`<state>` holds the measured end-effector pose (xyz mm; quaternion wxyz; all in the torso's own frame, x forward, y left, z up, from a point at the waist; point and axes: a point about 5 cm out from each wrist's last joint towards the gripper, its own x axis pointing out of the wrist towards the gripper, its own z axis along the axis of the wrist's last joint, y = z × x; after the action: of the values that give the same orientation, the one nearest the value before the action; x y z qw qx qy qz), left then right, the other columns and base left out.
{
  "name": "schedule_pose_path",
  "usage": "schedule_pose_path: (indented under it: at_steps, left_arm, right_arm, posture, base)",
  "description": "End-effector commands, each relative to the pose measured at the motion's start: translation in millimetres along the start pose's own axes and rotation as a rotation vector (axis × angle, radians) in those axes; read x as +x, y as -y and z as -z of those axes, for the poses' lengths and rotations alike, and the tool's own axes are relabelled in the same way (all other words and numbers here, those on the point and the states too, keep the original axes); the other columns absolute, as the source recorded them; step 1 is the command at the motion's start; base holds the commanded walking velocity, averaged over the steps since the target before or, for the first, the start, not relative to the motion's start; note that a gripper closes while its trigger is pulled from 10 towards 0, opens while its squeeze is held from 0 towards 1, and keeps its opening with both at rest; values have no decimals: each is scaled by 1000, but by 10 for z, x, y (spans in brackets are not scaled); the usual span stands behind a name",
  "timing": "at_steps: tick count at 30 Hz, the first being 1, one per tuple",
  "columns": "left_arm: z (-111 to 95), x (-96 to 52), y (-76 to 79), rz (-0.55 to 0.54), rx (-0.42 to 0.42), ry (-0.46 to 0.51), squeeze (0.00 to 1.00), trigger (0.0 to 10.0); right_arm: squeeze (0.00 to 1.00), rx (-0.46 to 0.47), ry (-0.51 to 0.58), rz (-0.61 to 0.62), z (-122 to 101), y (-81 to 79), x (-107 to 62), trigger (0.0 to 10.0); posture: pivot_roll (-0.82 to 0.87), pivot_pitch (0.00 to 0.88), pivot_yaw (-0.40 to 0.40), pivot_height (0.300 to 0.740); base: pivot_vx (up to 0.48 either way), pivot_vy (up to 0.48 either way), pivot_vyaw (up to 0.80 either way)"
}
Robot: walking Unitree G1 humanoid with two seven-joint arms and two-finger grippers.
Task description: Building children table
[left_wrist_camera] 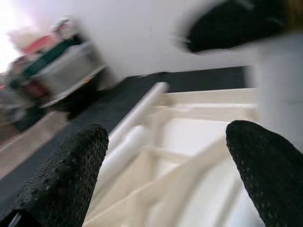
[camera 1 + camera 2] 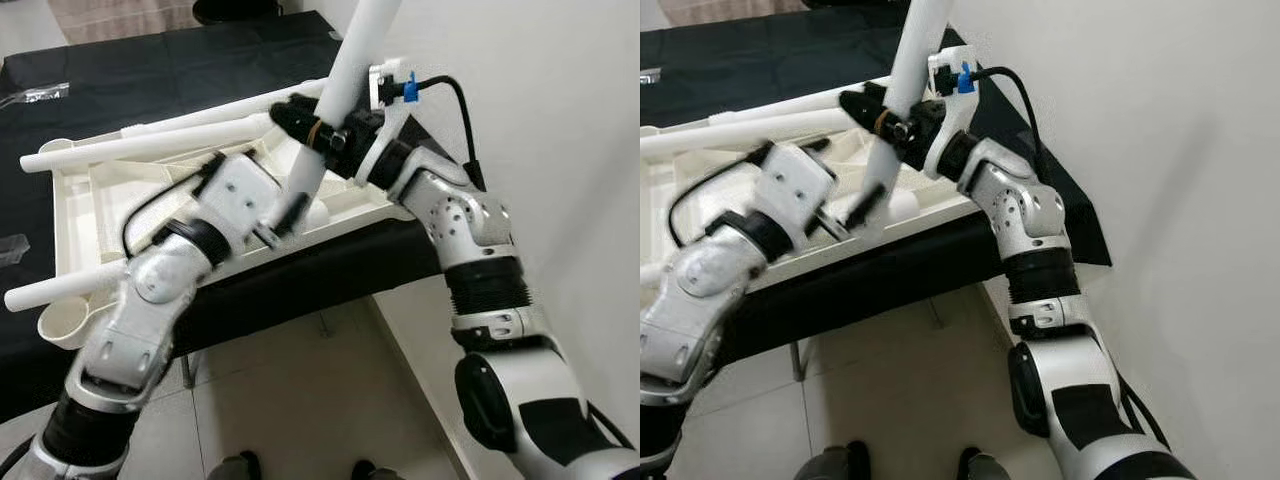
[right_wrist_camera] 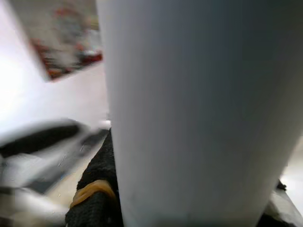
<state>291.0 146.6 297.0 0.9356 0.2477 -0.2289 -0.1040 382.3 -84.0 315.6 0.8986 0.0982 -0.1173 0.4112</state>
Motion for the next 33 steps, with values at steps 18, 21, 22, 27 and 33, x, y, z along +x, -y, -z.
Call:
schedule_pose_path:
  at_steps: [18,21,22,27,33]
  left_arm:
    - [202,-300,530,5,-261,-136,0,10000]
    - [224,-317,559,11,-278,-149,0,10000]
    - [226,-324,570,11,-286,-151,0,10000]
    - [222,-336,568,-15,-292,-151,0,10000]
    - [200,-290,425,-91,-308,-140,0,10000]
  right_arm:
    - [0,-246,172,611,-260,625,-279,10000]
    - [0,-314,215,631,-331,624,-272,10000]
    - [0,-328,236,630,-360,618,-265,10000]
    - [0,-309,285,605,-384,586,-254,10000]
    - [0,-294,315,545,-350,486,-200,10000]
  posture:
    - [82,177,-37,740]
    - [82,177,-37,740]
    - [77,176,-38,740]
    - [78,175,-41,740]
    - [80,178,-44,740]
  base:
    - [0,0,0]
    - [0,0,0]
    - [0,0,0]
    - [0,0,0]
    - [108,0,0]
